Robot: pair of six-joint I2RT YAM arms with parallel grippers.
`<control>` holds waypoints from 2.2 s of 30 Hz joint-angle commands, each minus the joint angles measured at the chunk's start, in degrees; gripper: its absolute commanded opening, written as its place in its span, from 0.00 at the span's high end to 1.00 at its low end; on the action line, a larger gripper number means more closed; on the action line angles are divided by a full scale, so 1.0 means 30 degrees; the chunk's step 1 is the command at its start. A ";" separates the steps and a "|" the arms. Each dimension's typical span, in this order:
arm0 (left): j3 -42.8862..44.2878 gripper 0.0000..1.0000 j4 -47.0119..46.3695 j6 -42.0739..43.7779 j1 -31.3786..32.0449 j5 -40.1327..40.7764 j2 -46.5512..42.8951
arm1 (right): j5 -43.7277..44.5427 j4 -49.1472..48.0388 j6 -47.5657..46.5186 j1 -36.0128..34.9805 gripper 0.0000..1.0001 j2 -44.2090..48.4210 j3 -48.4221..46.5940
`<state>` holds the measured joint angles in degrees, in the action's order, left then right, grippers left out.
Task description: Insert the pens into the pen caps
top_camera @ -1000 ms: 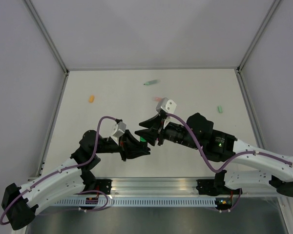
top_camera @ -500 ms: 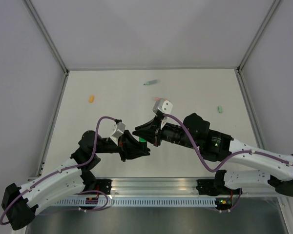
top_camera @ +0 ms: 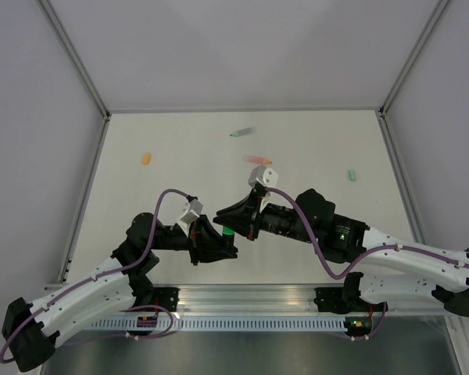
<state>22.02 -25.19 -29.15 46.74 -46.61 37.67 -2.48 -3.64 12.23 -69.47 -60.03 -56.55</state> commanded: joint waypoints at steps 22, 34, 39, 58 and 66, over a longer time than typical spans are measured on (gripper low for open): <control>0.4027 0.98 -0.1241 0.0898 0.0006 0.1474 -0.0282 | -0.5384 0.2354 0.2692 -0.0105 1.00 0.0000 0.4759; 0.4671 0.98 -0.1242 0.1453 -0.0024 0.3465 0.0888 | -0.5354 -0.0483 0.4534 -0.0163 1.00 -0.0087 0.7336; 0.4848 0.98 -0.1446 0.1629 -0.0111 0.3701 0.1301 | -0.5296 -0.1511 0.5093 -0.0221 1.00 0.0000 0.8304; 0.6341 0.98 -0.0333 0.1748 -0.0434 0.3203 0.1300 | -0.5417 -0.0662 0.4155 -0.0718 1.00 0.0850 0.9828; 0.6430 0.98 -0.1500 0.0519 -0.1398 0.2182 0.1681 | -0.4680 -0.1715 0.4536 -0.1130 1.00 0.0704 1.0735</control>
<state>31.05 -2.39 -24.36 46.92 -48.71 43.57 -3.01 -31.55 23.79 -67.48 -52.84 -31.73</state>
